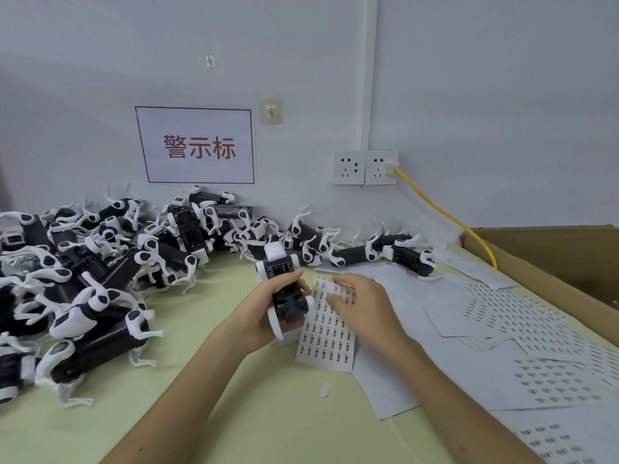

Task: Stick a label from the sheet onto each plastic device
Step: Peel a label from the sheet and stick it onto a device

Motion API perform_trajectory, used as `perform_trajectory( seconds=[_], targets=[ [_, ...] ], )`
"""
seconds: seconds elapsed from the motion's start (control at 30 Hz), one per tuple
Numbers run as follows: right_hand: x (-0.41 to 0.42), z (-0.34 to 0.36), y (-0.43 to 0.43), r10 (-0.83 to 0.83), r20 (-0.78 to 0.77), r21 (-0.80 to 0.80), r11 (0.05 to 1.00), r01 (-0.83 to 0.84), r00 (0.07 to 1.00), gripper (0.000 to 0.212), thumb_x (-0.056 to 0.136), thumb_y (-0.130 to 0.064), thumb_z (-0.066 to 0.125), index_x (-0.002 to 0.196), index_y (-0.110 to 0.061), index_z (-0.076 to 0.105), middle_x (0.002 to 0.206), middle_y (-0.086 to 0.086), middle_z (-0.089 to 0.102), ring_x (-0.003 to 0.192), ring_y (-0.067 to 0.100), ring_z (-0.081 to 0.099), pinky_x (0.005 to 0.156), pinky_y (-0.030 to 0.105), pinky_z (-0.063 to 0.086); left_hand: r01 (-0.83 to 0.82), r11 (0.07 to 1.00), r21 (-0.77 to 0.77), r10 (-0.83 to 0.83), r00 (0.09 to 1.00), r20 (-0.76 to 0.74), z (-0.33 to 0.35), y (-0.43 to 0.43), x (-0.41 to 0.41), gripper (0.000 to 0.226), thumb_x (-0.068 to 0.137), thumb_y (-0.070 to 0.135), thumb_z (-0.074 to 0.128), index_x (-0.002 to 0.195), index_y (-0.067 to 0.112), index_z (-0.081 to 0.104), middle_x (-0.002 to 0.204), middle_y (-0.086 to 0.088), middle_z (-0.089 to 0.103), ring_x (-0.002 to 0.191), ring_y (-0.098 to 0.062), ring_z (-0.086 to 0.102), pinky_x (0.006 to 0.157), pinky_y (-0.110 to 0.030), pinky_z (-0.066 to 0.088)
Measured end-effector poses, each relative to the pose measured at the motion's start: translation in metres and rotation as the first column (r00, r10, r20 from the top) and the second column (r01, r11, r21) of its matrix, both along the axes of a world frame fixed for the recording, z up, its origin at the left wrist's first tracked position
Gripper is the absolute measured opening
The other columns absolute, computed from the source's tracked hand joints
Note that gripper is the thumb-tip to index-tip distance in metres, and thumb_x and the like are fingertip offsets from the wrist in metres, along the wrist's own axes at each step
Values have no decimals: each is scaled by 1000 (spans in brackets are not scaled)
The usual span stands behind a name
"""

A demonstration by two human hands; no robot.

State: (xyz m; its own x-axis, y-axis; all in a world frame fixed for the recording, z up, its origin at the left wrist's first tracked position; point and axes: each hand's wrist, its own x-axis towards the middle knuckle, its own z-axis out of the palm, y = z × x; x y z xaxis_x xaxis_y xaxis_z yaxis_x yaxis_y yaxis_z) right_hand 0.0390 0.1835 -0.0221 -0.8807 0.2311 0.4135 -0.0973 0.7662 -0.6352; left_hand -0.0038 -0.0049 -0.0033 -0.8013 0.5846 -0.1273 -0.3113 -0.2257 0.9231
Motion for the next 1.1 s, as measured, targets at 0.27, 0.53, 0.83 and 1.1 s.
perform_trajectory(
  seconds=[0.27, 0.53, 0.83, 1.1],
  targets=[
    [-1, -1, -4, 66, -111, -65, 995, -74, 992, 18, 89, -22, 73, 107, -26, 74, 110, -13, 70, 101, 5, 65, 90, 31, 54, -35, 999, 37, 35, 999, -11, 0, 4, 4, 22, 79, 33, 75, 77, 12, 70, 85, -6, 66, 70, -18, 64, 74, -33, 52],
    [-3, -2, -4, 15, -138, -70, 997, -24, 990, 5, 84, -33, 78, 87, -30, 75, 87, -18, 69, 82, -5, 61, 70, 16, 46, -31, 999, 25, 33, 997, -71, 0, 6, 7, 25, 78, 36, 74, 77, 12, 67, 85, -4, 68, 69, -16, 65, 64, -27, 55],
    [-2, 1, -2, 50, -140, -71, 996, -61, 989, 5, 82, -24, 79, 77, -26, 79, 71, -17, 70, 71, -1, 64, 67, 19, 52, -41, 999, 2, 41, 991, -130, -1, 8, 5, 27, 76, 37, 74, 78, 12, 63, 91, -9, 69, 98, -19, 68, 85, -32, 51],
    [-4, 2, 0, 30, -150, -110, 993, -47, 988, 30, 84, -19, 74, 61, -38, 66, 67, -22, 68, 66, -1, 64, 59, 13, 47, -43, 999, 14, 44, 993, -109, -1, 10, 6, 28, 79, 36, 71, 77, 10, 61, 89, -10, 68, 104, -18, 68, 94, -36, 46]
  ],
)
